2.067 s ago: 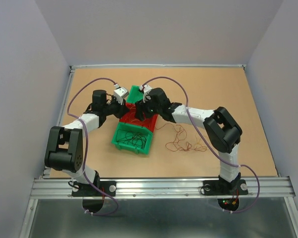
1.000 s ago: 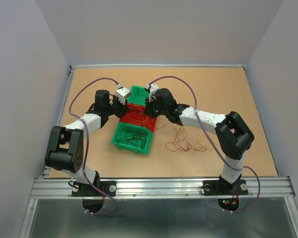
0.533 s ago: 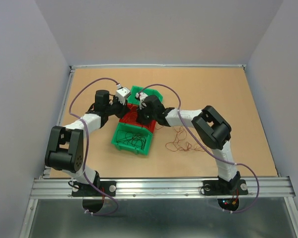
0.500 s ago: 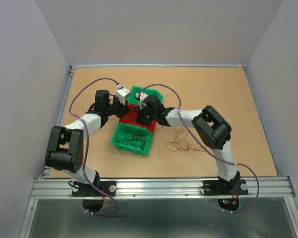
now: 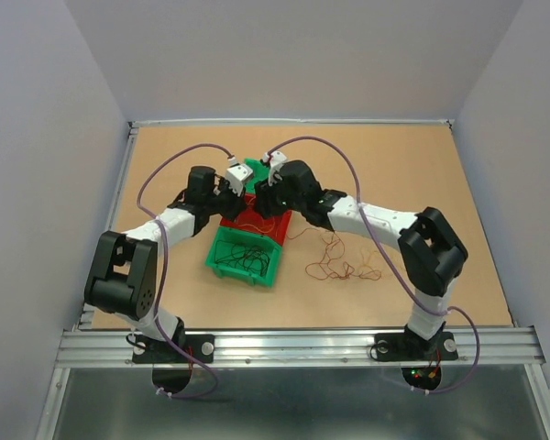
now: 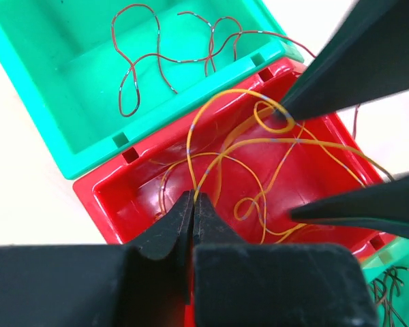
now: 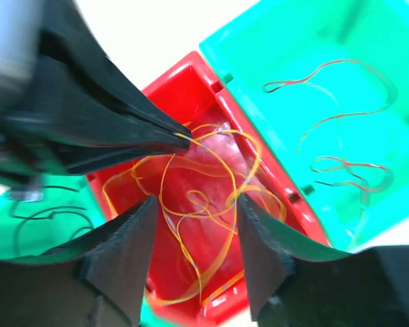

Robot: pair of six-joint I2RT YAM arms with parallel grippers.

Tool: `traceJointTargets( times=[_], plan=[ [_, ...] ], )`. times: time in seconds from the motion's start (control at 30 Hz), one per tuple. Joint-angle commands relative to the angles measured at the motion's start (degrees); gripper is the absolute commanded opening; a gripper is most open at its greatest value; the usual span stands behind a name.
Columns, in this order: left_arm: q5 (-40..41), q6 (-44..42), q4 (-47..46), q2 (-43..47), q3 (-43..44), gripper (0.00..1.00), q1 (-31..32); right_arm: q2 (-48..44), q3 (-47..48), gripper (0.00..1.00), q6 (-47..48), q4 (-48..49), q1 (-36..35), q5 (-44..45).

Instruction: Untangle the cables

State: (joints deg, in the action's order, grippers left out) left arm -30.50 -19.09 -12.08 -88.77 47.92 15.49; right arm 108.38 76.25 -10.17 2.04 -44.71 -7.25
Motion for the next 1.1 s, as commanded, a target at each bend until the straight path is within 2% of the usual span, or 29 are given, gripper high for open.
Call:
traceJointTargets(
  times=[0.0,0.1,0.23,0.43,0.47,0.53,0.57,0.67,0.77,1.0,1.03,1.07],
  plan=[
    [5.7,-1.56,1.35,1.67,2.0,0.07,2.26,-6.49,-4.87,0.59,0.16,1.3,-0.2,6.17],
    [10.1,-2.35,2.84,1.58,2.7,0.08,4.37,-11.51,-9.79,0.63,-0.72,1.3,-0.2,9.52],
    [13.35,-2.7,3.81,1.24,2.79,0.09,5.6,-19.85,-18.13,0.63,-2.65,1.56,-0.2,15.5],
    [19.68,-3.67,5.22,-2.54,4.37,0.11,8.95,-27.77,-29.57,0.74,-7.48,0.78,-0.29,23.75],
    [20.04,-3.58,5.22,-2.89,4.46,0.11,9.12,-28.13,-30.71,0.8,-9.32,0.33,-0.29,24.81],
    [20.48,-3.41,4.78,-2.81,4.37,0.17,9.21,-29.53,-32.91,0.86,-11.44,-1.85,-0.29,29.03],
    [20.57,-3.41,4.52,-2.03,4.11,0.24,9.21,-30.06,-33.53,0.91,-13.36,-3.78,-0.2,30.35],
    [20.57,-3.84,3.99,-0.53,3.23,0.31,9.21,-31.21,-34.85,1.0,-16.53,-8.35,-0.2,34.39],
    [21.45,-3.85,3.29,1.93,2.18,0.35,9.21,-29.81,-34.24,1.0,-17.86,-11.7,-0.2,36.16],
    [21.62,-4.29,2.41,4.92,-0.19,0.38,9.21,-18.92,-30.46,0.99,-18.83,-15.4,-0.29,35.72],
    [21.54,-4.29,2.23,5.1,-0.54,0.38,9.21,-16.82,-30.11,0.97,-19.09,-15.84,-0.29,35.9],
    [21.62,-4.29,2.15,5.62,-0.81,0.38,9.12,-15.75,-29.84,0.9,-19.7,-16.54,-0.2,35.9]
  ],
)
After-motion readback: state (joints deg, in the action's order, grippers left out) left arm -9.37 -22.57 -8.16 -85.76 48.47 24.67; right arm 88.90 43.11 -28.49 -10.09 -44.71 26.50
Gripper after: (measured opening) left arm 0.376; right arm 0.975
